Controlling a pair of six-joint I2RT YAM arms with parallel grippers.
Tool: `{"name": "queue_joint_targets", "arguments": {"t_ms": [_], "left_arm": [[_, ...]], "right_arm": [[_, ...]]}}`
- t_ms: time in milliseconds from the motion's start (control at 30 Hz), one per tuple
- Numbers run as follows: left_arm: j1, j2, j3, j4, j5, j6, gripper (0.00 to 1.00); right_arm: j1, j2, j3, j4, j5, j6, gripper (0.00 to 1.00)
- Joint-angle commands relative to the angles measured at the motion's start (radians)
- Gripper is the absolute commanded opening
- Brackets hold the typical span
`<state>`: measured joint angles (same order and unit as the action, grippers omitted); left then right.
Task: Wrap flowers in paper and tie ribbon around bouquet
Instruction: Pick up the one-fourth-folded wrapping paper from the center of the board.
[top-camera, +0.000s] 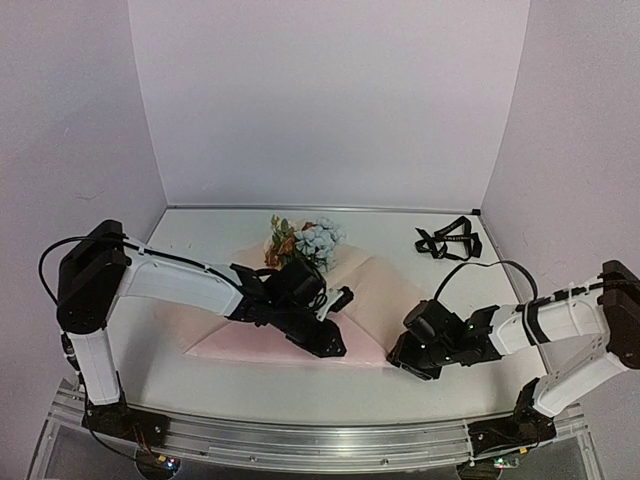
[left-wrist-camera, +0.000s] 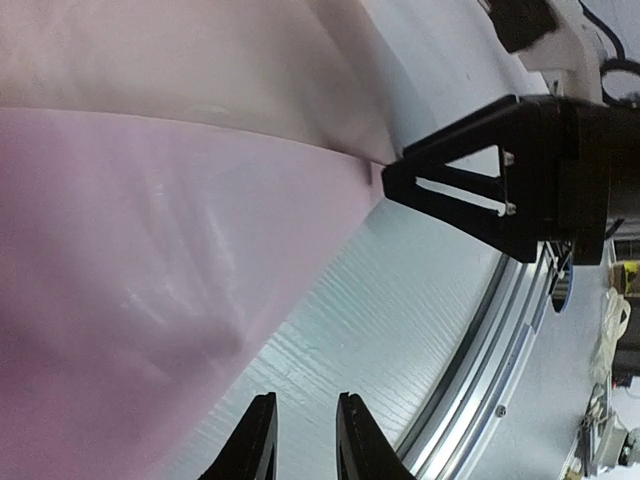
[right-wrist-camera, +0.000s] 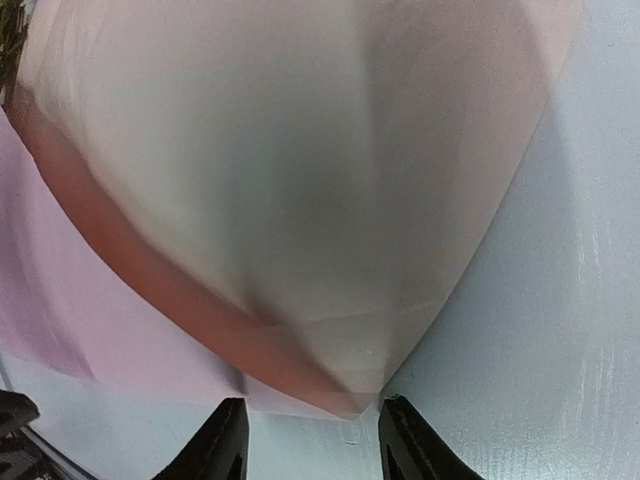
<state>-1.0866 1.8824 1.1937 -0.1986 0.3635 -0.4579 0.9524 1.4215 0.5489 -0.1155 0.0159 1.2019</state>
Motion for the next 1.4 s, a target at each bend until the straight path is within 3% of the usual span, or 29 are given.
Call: {"name": "queue_joint_targets", "arguments": {"t_ms": [0, 533, 1200, 1367], "left_arm": [[-0.02, 0.055, 0.09, 0.031, 0.054, 0.092, 0.22], [-0.018, 0.213, 0.176, -0.018, 0.04, 0.158, 0.21], [-0.015, 0.217, 0.156, -0.002, 0.073, 0.154, 0.2], [-0.015, 0.219, 0.159, -0.004, 0.082, 0.159, 0.2]], "right_arm": [[0.005, -0.006, -0.055, -0.038, 0.026, 0.029, 0.44], [0.003, -0.007, -0.088, -0.027, -0.051, 0.008, 0.47], [0.003, 0.017, -0.05, -0.015, -0.008, 0.022, 0.45], [0.003, 0.046, -0.048, 0.02, 0.009, 0.034, 0.4]]}}
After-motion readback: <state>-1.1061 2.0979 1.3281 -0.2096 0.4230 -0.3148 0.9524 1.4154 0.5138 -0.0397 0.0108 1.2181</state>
